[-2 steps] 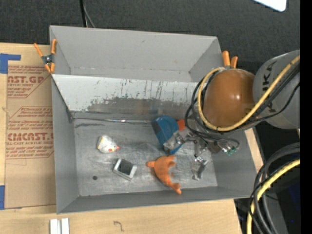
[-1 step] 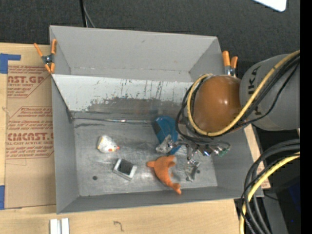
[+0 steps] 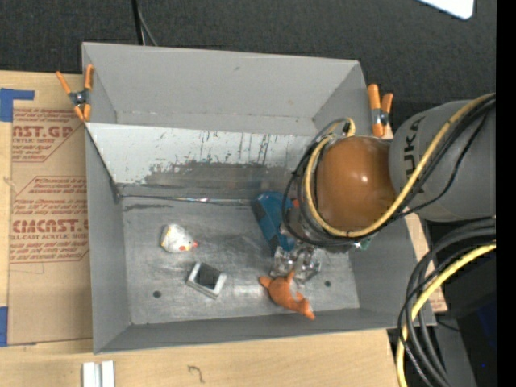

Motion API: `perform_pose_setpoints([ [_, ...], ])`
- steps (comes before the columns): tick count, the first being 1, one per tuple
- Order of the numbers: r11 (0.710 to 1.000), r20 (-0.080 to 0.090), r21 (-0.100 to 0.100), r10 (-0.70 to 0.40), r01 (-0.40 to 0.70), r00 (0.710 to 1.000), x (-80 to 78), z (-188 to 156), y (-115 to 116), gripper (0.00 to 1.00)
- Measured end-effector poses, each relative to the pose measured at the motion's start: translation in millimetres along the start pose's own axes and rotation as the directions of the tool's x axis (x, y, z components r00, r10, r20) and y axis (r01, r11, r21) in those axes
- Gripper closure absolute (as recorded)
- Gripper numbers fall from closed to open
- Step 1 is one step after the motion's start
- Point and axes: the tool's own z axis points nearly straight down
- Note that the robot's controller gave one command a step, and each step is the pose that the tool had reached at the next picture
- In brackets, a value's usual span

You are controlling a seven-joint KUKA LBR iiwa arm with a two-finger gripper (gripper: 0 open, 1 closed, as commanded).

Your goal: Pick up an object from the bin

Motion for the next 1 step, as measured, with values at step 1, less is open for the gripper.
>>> perform_pose_setpoints([
  [1,1.000,0.000,0.000,0.000,0.000,1.000,0.0,0.0,0.0,1.00],
])
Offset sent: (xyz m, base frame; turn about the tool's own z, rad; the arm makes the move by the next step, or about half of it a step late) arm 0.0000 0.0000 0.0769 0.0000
